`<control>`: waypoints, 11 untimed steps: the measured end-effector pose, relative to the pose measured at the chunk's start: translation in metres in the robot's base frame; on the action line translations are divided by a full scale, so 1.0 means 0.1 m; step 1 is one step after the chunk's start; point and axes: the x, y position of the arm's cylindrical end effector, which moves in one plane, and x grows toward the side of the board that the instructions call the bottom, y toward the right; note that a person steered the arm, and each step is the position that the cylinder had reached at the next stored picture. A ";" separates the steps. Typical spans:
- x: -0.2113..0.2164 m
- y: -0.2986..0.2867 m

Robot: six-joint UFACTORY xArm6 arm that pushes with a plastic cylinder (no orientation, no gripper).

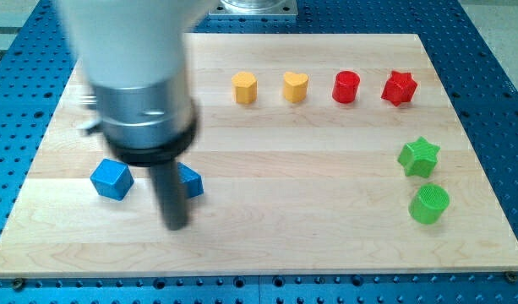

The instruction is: Place the blue blocks diagonal to each other

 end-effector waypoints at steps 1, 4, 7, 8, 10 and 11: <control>0.00 -0.82; -0.49 -0.21; -0.35 1.04; -0.14 1.49; -0.12 2.03; -0.04 1.73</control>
